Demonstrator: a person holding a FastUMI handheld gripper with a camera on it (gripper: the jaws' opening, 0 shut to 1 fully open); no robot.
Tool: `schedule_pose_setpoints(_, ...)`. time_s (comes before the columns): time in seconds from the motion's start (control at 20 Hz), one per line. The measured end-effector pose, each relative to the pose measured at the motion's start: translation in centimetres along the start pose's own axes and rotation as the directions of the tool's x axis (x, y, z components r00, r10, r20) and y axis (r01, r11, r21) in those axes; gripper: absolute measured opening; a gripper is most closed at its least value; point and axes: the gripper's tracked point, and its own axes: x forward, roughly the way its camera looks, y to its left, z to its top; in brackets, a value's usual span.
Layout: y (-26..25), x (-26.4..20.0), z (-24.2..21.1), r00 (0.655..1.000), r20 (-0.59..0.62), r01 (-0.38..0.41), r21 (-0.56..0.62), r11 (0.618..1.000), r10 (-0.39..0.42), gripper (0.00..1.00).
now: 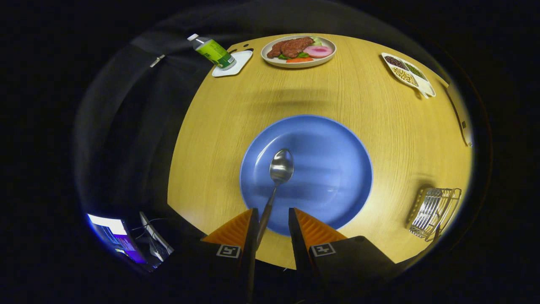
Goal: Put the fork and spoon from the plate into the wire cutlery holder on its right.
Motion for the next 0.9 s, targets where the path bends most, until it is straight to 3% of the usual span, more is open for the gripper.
schedule_pose_setpoints(0.65, -0.6, 6.2, 0.7, 0.991, -0.039, 0.132, 0.064, 0.989, -0.13, 0.46)
schedule_pose_setpoints(0.75, -1.0, 6.8, 0.6, 0.989, -0.043, 0.146, 0.074, 0.987, -0.143, 0.33)
schedule_pose_setpoints(0.8, -0.8, 6.5, 0.6, 0.991, -0.048, 0.13, 0.077, 0.989, -0.127, 0.13)
schedule_pose_setpoints(0.85, -0.5, 7.0, 0.5, 0.994, -0.055, 0.101, 0.071, 0.992, -0.097, 0.07)
schedule_pose_setpoints(0.9, -0.3, 6.4, 0.6, 0.996, -0.051, 0.08, 0.068, 0.994, -0.077, 0.07)
